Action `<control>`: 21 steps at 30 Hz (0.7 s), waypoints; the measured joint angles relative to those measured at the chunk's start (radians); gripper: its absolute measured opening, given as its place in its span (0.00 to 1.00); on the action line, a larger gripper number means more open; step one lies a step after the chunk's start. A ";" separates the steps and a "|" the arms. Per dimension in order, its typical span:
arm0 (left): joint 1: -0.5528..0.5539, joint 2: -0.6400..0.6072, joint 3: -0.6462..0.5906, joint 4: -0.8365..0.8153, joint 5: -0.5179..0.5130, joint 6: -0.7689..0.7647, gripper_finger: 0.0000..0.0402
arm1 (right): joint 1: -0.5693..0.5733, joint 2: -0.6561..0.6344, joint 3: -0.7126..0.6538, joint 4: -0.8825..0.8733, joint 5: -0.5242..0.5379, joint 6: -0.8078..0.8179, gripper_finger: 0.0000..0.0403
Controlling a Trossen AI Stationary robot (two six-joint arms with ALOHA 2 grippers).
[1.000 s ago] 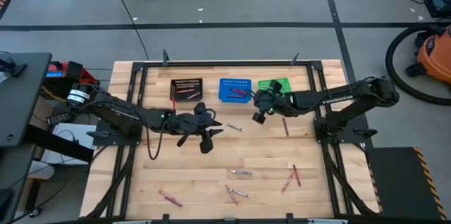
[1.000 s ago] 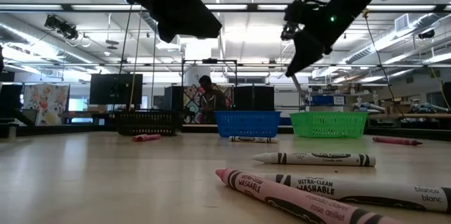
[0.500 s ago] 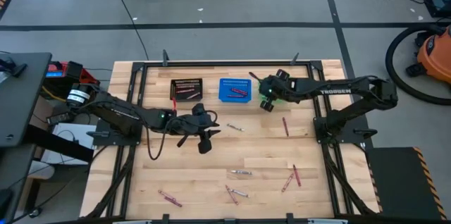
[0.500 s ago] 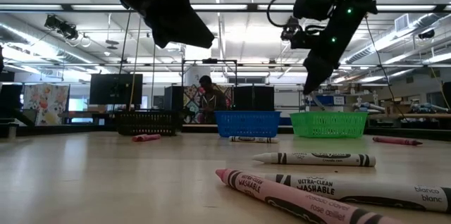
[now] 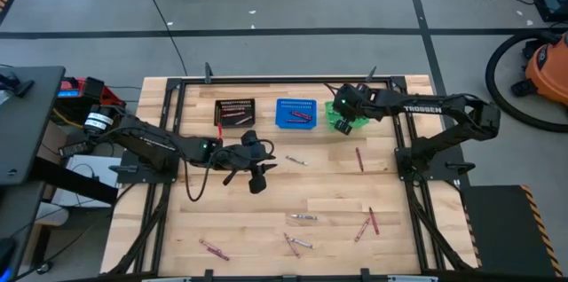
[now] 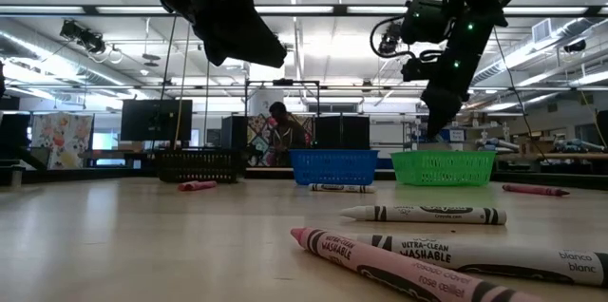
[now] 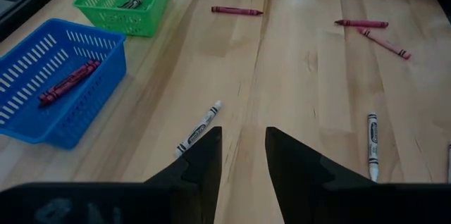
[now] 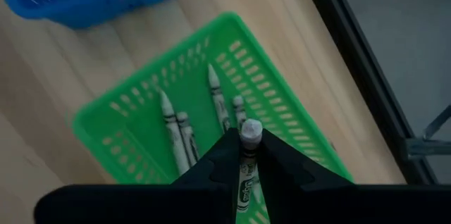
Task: Sort crayons
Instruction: Put the white crayon into the green bin, then put the red crayon into the blue bin
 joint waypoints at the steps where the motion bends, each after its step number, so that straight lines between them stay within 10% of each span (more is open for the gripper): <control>1: 0.000 0.000 0.000 0.000 0.000 0.000 0.30 | -0.007 0.000 0.000 -0.008 -0.001 -0.002 0.14; 21: 0.000 0.000 0.000 -0.007 0.000 -0.018 0.30 | -0.028 0.000 0.000 -0.023 -0.010 0.017 0.22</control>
